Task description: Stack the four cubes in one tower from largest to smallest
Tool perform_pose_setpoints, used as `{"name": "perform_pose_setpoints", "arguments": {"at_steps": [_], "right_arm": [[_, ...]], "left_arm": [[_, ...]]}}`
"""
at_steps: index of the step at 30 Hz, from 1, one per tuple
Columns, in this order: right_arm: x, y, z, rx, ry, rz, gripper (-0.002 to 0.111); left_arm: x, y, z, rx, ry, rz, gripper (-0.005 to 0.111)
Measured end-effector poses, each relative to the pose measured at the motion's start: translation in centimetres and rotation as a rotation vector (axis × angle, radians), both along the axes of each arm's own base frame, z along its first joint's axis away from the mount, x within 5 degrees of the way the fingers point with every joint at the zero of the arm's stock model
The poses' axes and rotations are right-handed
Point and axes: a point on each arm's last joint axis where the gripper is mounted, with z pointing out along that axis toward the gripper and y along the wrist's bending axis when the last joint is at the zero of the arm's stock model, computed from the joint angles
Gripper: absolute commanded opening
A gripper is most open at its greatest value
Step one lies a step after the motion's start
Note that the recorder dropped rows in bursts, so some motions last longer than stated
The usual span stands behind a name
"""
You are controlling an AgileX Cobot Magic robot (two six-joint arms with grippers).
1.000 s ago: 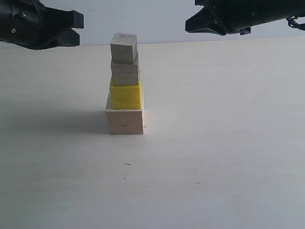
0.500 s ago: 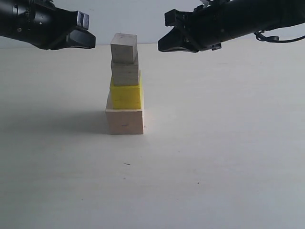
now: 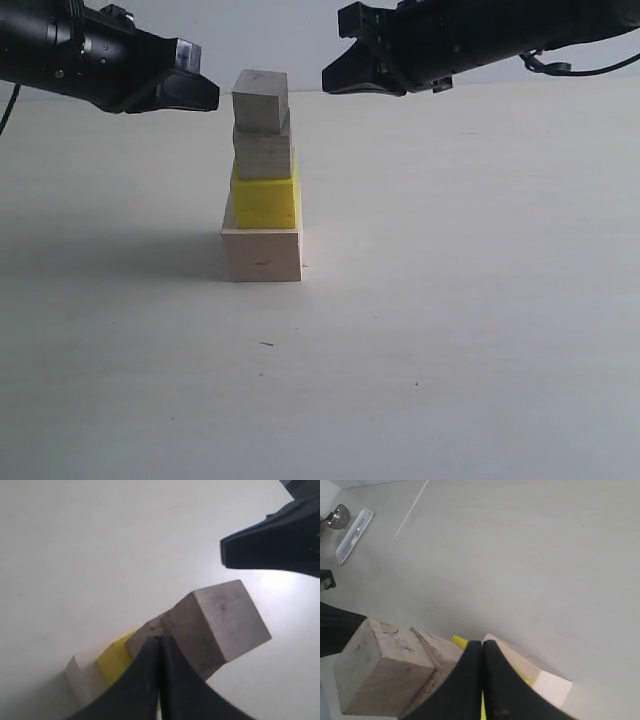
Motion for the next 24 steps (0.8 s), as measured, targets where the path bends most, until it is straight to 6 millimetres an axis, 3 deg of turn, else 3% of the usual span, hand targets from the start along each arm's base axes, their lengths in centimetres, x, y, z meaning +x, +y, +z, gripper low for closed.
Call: {"name": "perform_pose_setpoints", "arguments": {"at_steps": [5,13,24], "right_arm": [[0.2,0.2,-1.1,0.004,0.035,0.006,0.0],[0.2,0.3,-1.0,0.027,0.041,0.013,0.0],[-0.8,2.5,-1.0,0.02,0.015,0.078,0.0]], "left_arm": [[0.2,-0.1,0.7,-0.014,-0.016,-0.005,0.0],[0.1,-0.2,0.7,-0.005,-0.033,-0.033,0.0],[-0.2,-0.4,0.7,-0.013,-0.018,-0.072,0.0]]}}
